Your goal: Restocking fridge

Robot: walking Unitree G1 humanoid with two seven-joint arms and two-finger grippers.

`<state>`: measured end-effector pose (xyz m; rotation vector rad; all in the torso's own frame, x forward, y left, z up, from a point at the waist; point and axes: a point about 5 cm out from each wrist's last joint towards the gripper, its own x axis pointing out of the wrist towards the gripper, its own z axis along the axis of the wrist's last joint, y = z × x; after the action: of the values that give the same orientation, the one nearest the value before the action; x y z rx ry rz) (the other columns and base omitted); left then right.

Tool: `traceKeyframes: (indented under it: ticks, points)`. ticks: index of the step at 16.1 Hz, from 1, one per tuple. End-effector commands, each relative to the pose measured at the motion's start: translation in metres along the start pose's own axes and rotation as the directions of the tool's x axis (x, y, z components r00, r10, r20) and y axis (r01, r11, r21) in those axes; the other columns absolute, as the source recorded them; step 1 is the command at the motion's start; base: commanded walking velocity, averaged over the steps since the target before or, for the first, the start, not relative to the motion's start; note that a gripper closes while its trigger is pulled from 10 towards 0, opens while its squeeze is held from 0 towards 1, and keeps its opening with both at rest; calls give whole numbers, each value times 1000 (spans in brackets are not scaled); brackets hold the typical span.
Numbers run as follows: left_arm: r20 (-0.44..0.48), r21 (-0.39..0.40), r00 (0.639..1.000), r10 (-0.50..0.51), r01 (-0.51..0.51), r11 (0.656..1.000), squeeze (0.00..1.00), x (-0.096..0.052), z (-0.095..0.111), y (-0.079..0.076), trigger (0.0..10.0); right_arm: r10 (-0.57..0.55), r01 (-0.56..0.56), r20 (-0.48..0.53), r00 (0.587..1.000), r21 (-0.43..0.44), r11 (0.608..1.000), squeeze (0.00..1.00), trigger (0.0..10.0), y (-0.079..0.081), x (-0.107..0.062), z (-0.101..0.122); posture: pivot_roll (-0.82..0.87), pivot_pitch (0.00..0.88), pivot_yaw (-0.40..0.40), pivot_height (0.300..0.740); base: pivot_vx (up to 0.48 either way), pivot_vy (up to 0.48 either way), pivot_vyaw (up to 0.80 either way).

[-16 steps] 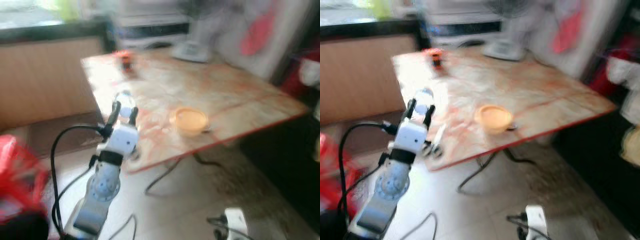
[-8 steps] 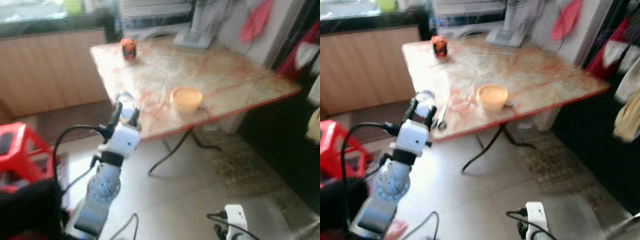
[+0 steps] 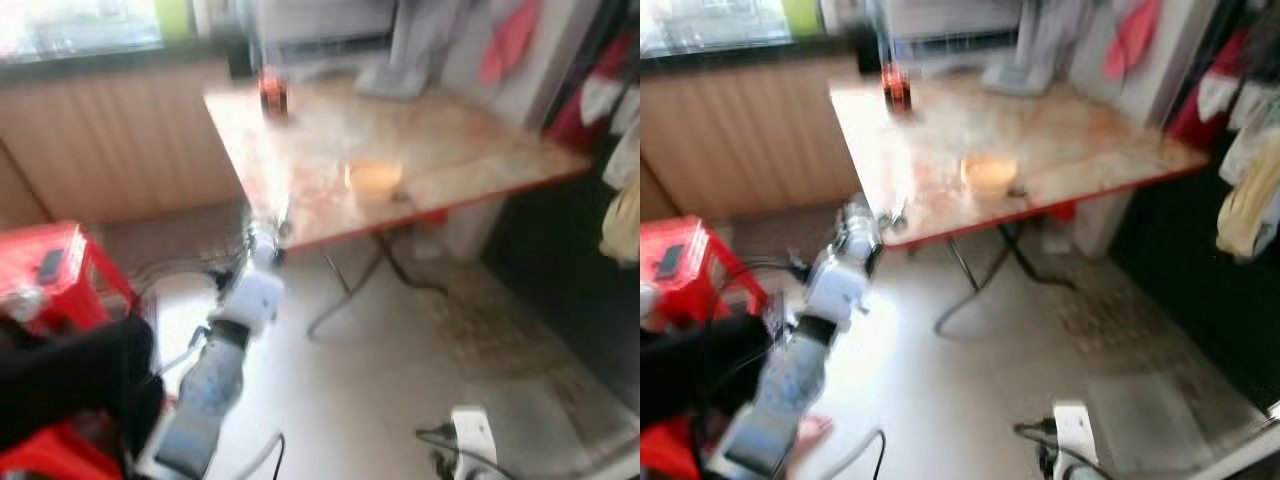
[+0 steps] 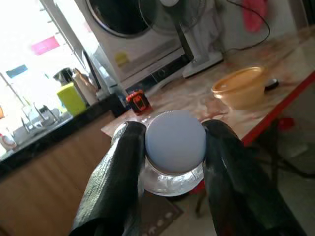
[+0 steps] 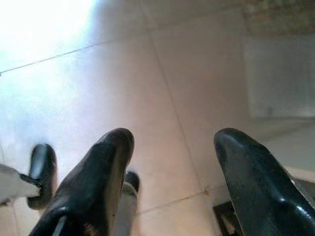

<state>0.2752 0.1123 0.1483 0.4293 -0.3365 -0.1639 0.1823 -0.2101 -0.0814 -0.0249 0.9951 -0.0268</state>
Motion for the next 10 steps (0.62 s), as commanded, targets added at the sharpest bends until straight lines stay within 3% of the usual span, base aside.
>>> traceKeyframes:
  ticks: [1,2,4,5,7,9,10]
  points:
    - [-36,-36,999,21,-22,999,0,4,-7,8,10000,-1,1,17,1000,5,1000,0,10000,0,1,5,-18,22,-52,740,0,0,0]
    - [-163,-117,986,34,-54,992,0,0,-31,9,10000,-1,1,16,1000,5,1000,0,10000,0,1,5,-18,23,-52,740,0,0,0]
    - [-243,-153,969,44,-83,985,0,-5,-48,11,10000,-1,0,16,1000,3,1000,0,10000,0,1,5,-24,23,-51,740,0,0,0]
    - [-331,-189,943,33,-100,977,0,-13,-68,11,10000,0,0,15,1000,3,1000,0,10000,0,1,5,-23,23,-51,740,0,0,0]
    - [-529,-252,848,-30,-123,960,0,-41,-113,6,10000,1,-1,13,1000,0,1000,0,10000,0,1,4,-25,25,-52,740,0,0,0]
    - [-642,-293,762,-80,-148,945,0,-66,-140,-1,10000,2,-2,12,1000,-2,1000,0,10000,0,0,4,-29,27,-53,740,0,0,0]
    - [-718,-312,681,-147,-124,942,0,-86,-158,-9,10000,2,-2,11,1000,-3,1000,0,10000,0,0,4,-29,27,-53,740,0,0,0]
